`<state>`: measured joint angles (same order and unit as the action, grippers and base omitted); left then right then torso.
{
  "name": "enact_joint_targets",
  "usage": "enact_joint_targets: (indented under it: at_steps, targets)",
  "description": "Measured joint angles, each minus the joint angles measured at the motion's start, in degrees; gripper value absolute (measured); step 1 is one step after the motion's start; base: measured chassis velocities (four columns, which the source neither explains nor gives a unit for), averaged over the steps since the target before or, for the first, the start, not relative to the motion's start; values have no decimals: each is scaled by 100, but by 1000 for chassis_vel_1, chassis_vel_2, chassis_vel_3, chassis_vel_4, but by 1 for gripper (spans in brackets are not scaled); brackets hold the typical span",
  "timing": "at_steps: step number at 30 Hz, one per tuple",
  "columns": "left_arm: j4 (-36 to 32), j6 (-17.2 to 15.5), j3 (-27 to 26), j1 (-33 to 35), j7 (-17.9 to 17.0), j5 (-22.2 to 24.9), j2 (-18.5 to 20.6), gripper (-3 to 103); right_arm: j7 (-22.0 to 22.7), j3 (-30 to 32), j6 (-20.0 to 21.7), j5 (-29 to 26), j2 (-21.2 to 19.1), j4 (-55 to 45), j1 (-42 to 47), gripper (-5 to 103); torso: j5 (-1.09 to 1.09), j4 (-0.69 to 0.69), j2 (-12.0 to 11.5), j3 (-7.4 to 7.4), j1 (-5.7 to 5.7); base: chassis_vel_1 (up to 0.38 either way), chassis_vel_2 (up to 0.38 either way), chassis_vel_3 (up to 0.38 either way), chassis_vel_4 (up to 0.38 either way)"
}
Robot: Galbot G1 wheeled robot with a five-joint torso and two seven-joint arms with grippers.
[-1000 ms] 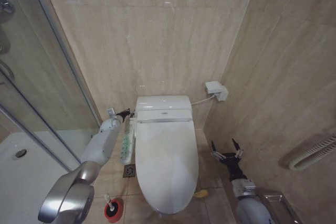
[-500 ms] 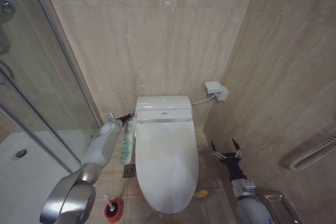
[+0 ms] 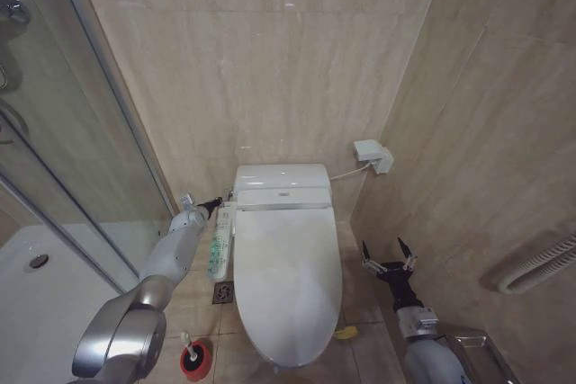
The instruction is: Open the toilet lid, clean the toilet bowl with a toilet brush, close the toilet lid, and flush.
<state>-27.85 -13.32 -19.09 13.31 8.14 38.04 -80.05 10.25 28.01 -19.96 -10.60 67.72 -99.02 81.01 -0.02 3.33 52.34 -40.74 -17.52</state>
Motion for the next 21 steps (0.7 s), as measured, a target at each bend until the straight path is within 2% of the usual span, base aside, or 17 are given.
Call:
enact_joint_targets:
  at_steps: [4, 9, 21]
  targets:
    - [-236, 113, 257, 65, -16, -242, 97, 0, 0, 0, 0, 0, 0, 0, 0, 100, -1, 4, 0, 0, 0, 0, 0, 0, 0]
    - [-504, 103, 367, 149, -122, -277, 83, 0, 0, 0, 0, 0, 0, 0, 0, 100, 2, 5, 0, 0, 0, 0, 0, 0, 0]
    - [-48, 128, 67, 34, 48, -130, -19, 0, 0, 0, 0, 0, 0, 0, 0, 100, 3, 4, 0, 1, 1, 0, 0, 0, 0]
